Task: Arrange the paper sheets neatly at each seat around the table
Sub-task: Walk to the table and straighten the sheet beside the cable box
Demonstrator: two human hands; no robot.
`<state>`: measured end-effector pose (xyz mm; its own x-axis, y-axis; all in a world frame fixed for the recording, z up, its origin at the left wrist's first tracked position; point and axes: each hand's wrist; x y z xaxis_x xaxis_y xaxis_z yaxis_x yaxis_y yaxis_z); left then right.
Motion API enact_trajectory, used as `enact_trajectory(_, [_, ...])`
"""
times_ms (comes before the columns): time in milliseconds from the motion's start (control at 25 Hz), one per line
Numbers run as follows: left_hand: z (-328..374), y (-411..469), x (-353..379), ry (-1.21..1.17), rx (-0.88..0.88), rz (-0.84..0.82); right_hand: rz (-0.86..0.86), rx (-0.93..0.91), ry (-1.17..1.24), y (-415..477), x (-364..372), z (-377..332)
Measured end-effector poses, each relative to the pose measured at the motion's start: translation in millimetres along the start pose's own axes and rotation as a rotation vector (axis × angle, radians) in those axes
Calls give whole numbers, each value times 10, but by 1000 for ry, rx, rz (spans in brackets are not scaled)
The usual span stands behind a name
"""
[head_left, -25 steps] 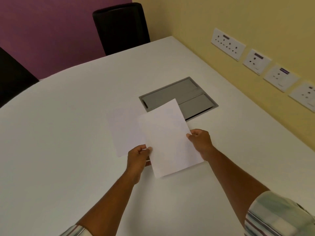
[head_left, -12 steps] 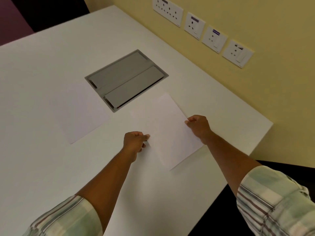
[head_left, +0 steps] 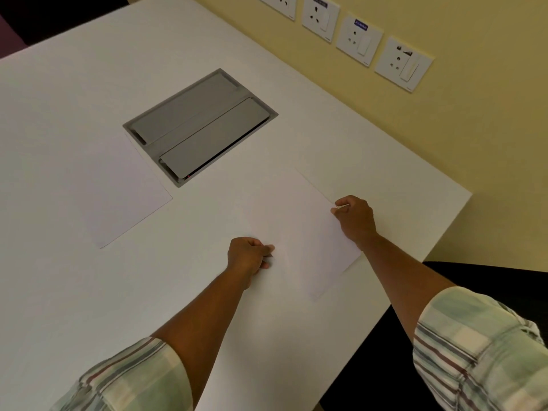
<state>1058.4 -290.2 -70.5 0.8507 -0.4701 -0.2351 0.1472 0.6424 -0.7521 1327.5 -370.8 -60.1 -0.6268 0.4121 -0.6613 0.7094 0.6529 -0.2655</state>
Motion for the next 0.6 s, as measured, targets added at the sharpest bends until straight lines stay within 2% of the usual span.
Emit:
enact_trajectory(200, [-26, 9, 54, 84, 59, 37, 48, -67, -122, -11, 96, 109])
enact_trajectory(360, [-88, -28, 14, 395, 178, 157, 111, -214, -413, -187, 123, 129])
enact_trajectory(480, [-135, -90, 10, 645, 428, 265, 148, -348, -537, -501, 214, 125])
enact_trajectory(560, [-152, -103, 52, 844, 630, 297, 107, -428, -610, -743, 315, 146])
enact_trajectory(600, [-150, -95, 84, 961, 674, 277, 51, -447, -663, -856, 362, 166])
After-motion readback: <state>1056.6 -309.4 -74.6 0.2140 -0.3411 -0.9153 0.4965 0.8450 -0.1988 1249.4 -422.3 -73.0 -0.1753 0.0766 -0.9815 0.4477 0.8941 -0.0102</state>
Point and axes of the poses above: each hand's wrist, its own y-axis towards the middle knuckle, its own x-axis out of the palm, z = x × y, and after that the axes turned 4 degrees about -x, right-handed
